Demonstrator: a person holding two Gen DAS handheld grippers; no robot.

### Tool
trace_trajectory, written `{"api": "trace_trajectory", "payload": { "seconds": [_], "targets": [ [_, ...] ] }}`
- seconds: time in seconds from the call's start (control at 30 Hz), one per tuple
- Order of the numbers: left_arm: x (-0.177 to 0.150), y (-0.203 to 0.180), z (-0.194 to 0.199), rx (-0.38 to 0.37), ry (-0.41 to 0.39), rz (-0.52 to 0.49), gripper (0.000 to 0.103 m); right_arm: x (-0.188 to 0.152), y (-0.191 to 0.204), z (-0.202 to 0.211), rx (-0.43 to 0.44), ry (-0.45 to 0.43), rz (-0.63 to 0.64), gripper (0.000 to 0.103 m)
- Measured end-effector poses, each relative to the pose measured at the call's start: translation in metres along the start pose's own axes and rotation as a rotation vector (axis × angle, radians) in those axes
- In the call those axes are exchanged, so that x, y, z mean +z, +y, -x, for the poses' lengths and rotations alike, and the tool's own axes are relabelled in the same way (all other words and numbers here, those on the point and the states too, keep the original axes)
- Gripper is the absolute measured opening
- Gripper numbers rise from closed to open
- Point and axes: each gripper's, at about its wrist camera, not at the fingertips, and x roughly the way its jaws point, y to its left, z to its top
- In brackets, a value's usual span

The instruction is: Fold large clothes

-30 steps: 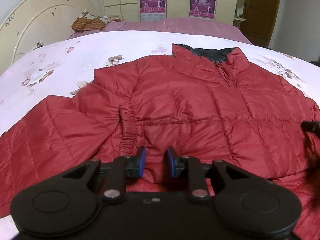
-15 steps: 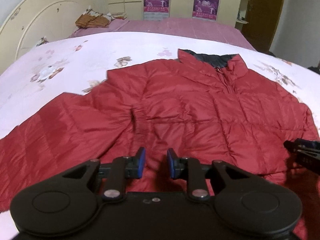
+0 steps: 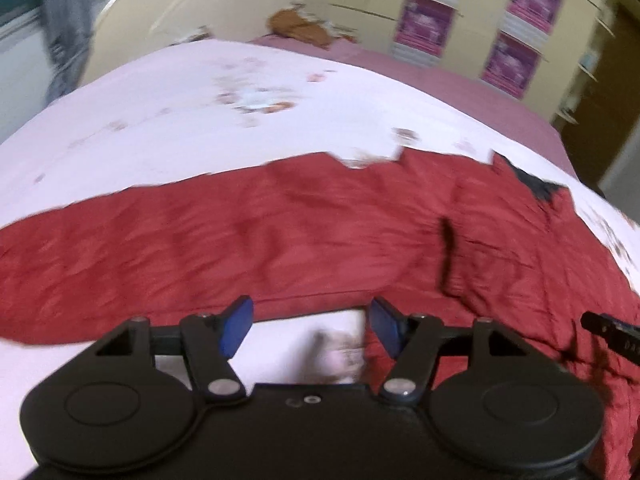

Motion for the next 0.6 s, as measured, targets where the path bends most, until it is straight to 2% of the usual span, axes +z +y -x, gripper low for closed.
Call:
{"api": "trace_trajectory", "payload": {
  "seconds": [0.27, 0.43, 0.6],
  "targets": [
    [-0.008, 0.067, 0.005, 0.093, 0.021, 0.152, 0.063, 0.015, 0.061, -0.021, 0.107, 0.007, 0.081, 0.034],
    [-0.015, 0.103, 0.009, 0.124, 0.027, 0.247, 0.063, 0.023, 0.091, -0.041, 0.124, 0.008, 0.123, 0.034],
    [-0.026, 0.147, 0.012, 0.119, 0.031, 0.403, 0.063, 0.019, 0.106, -0.062, 0.118, 0.038, 0.130, 0.034]
  ]
}}
